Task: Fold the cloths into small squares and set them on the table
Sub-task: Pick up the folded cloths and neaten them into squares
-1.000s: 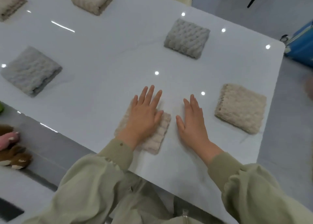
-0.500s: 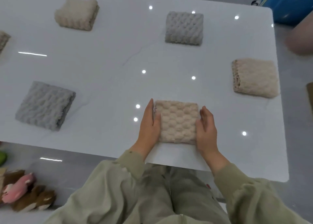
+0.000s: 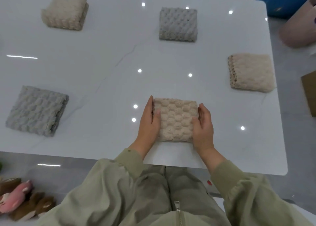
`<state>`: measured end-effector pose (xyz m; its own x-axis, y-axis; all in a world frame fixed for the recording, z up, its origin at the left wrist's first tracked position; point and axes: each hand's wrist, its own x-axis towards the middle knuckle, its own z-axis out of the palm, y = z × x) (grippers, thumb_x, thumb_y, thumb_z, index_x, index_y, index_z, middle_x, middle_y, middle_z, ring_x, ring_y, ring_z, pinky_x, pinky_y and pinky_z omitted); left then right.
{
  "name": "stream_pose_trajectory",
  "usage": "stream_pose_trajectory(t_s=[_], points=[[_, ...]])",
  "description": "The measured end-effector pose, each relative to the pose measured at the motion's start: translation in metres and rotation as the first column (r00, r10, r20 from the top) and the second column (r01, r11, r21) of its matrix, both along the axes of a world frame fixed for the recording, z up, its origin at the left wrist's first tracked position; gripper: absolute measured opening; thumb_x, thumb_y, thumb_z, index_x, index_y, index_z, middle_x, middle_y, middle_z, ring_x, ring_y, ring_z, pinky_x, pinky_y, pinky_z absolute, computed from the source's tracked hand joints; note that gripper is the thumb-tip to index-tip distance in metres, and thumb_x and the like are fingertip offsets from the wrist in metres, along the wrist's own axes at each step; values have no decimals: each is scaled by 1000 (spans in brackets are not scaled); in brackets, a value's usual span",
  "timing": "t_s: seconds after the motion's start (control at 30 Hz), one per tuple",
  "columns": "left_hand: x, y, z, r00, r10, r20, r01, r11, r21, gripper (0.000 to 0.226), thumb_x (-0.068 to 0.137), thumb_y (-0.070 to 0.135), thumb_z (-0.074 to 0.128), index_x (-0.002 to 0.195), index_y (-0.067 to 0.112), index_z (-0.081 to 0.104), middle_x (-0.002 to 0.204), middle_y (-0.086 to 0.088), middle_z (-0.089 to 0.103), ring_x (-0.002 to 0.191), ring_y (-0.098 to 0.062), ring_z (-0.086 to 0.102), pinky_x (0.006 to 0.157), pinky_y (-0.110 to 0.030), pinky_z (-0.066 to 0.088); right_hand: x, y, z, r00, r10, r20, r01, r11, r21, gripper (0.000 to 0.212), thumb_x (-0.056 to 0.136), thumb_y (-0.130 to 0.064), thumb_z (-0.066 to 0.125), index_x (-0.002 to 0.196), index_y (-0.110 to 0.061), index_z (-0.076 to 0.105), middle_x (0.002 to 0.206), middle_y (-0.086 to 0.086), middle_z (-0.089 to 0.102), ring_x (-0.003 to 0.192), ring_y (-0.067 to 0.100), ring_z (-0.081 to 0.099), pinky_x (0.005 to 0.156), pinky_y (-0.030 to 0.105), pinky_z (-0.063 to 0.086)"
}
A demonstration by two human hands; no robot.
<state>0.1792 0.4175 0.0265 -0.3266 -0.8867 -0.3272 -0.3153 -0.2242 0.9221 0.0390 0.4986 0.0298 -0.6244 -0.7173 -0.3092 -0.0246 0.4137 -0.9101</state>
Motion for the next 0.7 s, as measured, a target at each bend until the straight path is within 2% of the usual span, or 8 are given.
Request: stream_pose_trajectory(t_s=[0.07, 0.17, 0.33, 0.43, 0.5, 0.6, 0.67, 0.7], points=[[3, 4, -1, 1000, -14, -7, 14, 1000, 10, 52, 101, 24, 36, 149, 18, 18, 152, 8, 26, 137, 0, 25, 113, -19, 22, 1, -2, 1, 1000, 0, 16, 0, 1000, 4, 50, 94, -15, 46, 143, -12, 33, 145, 1, 40, 134, 12, 37, 114, 34, 30], [3, 8, -3, 999, -34, 9, 34, 999, -5, 56, 97, 31, 35, 149, 19, 18, 148, 14, 26, 135, 3, 25, 111, -15, 21, 6, -4, 3, 999, 35, -12, -35, 999, 29, 49, 95, -12, 45, 143, -12, 33, 145, 0, 40, 134, 11, 37, 113, 27, 29], [-1, 8, -1, 1000, -14, 13, 14, 1000, 10, 52, 101, 18, 36, 149, 19, 17, 147, 14, 26, 134, 5, 24, 108, -11, 20, 6, -3, 3, 1000, -22, -3, 22, 999, 35, 50, 96, -16, 44, 144, -11, 32, 147, 2, 39, 135, 12, 36, 112, 28, 29], [-4, 10, 1, 999, -36, 33, 36, 999, 12, 55, 100, 22, 38, 150, 18, 15, 153, 8, 23, 138, -2, 22, 113, -20, 20, 9, -1, 3, 996, 60, -66, -55, 996, 75, 58, 89, -28, 42, 144, -13, 32, 147, 0, 38, 135, 11, 35, 113, 30, 29], [-2, 10, 2, 996, -61, 72, 63, 998, -32, 57, 100, 25, 39, 150, 17, 14, 155, 5, 20, 140, -3, 20, 115, -21, 18, 5, 0, 5, 995, 51, -83, -46, 997, 65, 56, 92, -27, 42, 145, -13, 30, 148, 2, 37, 136, 12, 34, 114, 35, 29], [5, 3, 2, 968, -119, 219, 160, 971, -179, 58, 100, 25, 39, 150, 17, 12, 158, 3, 13, 143, -6, 12, 117, -24, 11, -8, -1, 8, 984, 73, -162, -65, 996, 55, 52, 97, -21, 41, 146, -12, 26, 153, 2, 29, 141, 11, 25, 117, 30, 20], [11, -4, 3, 903, -153, 402, 286, 911, -297, 58, 100, 30, 35, 150, 16, 11, 159, 0, 6, 145, -9, 3, 117, -25, 4, -12, -8, 13, 951, 166, -262, -148, 985, 86, 51, 98, -19, 41, 146, -12, 25, 156, 1, 21, 142, 7, 17, 117, 26, 15], [14, -8, 4, 852, -158, 499, 357, 872, -335, 59, 99, 35, 31, 150, 17, 11, 159, -1, 4, 145, -10, -1, 117, -27, 0, -13, -13, 14, 916, 233, -327, -206, 972, 117, 52, 98, -19, 41, 146, -12, 24, 157, 2, 16, 142, 7, 14, 118, 29, 12]])
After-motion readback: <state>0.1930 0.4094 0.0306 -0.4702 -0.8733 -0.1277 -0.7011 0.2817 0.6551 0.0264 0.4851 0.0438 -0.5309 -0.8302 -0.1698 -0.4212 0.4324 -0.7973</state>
